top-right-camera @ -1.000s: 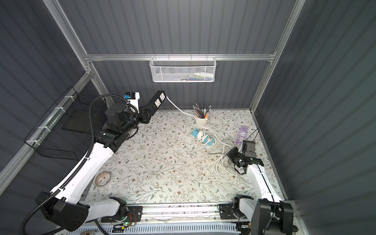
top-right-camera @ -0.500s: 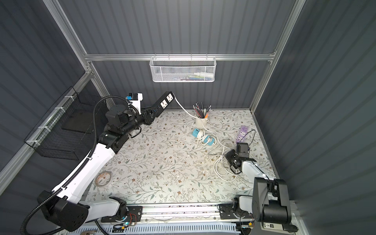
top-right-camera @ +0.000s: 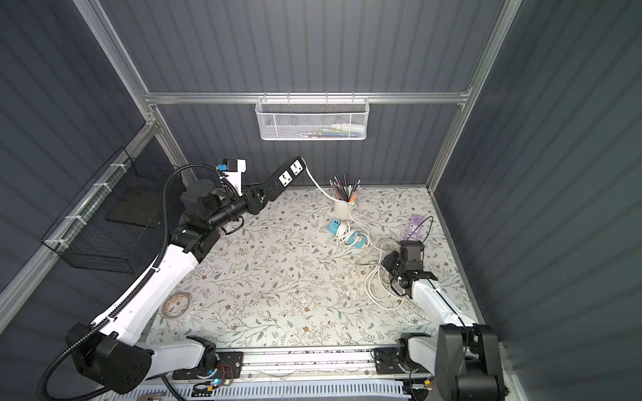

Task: Unwrap the cord wrapped around the power strip
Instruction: Unwrap the power cord from the power strip, then place the power strip at the center of the board.

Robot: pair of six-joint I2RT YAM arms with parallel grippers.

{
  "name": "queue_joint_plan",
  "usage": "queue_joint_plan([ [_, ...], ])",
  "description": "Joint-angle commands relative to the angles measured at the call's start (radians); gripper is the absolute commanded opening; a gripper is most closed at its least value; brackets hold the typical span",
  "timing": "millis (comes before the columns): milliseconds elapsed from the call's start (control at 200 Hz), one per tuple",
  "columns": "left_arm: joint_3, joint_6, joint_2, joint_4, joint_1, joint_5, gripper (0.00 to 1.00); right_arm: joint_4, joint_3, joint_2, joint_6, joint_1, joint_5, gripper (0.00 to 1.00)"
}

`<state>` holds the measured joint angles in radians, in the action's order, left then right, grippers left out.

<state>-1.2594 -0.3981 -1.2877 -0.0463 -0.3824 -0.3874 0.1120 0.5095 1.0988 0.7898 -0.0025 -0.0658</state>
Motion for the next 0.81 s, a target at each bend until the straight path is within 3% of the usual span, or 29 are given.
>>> queue_joint_plan([
  [0,-0.029,-0.01,-0.013,-0.035,0.007,-0.037,0.0,0.128,0.048,-0.099,-0.064,0.002,0.033,0.55],
  [180,-0.12,0.022,-0.061,0.108,0.007,-0.046,0.0,0.184,0.14,-0.262,-0.208,0.02,0.004,0.79],
  [320,-0.215,0.068,-0.094,0.264,0.007,-0.06,0.0,0.137,0.271,-0.225,-0.365,0.045,-0.129,0.98],
  [525,-0.316,0.11,-0.126,0.46,0.007,-0.089,0.0,0.046,0.46,-0.104,-0.614,0.153,-0.259,0.99],
  [615,-0.36,0.12,-0.145,0.523,0.007,-0.119,0.0,0.047,0.554,-0.038,-0.726,0.189,-0.386,0.99],
  [800,-0.482,0.165,-0.204,0.681,0.007,-0.156,0.0,0.094,0.717,0.068,-0.976,0.299,-0.452,0.99],
])
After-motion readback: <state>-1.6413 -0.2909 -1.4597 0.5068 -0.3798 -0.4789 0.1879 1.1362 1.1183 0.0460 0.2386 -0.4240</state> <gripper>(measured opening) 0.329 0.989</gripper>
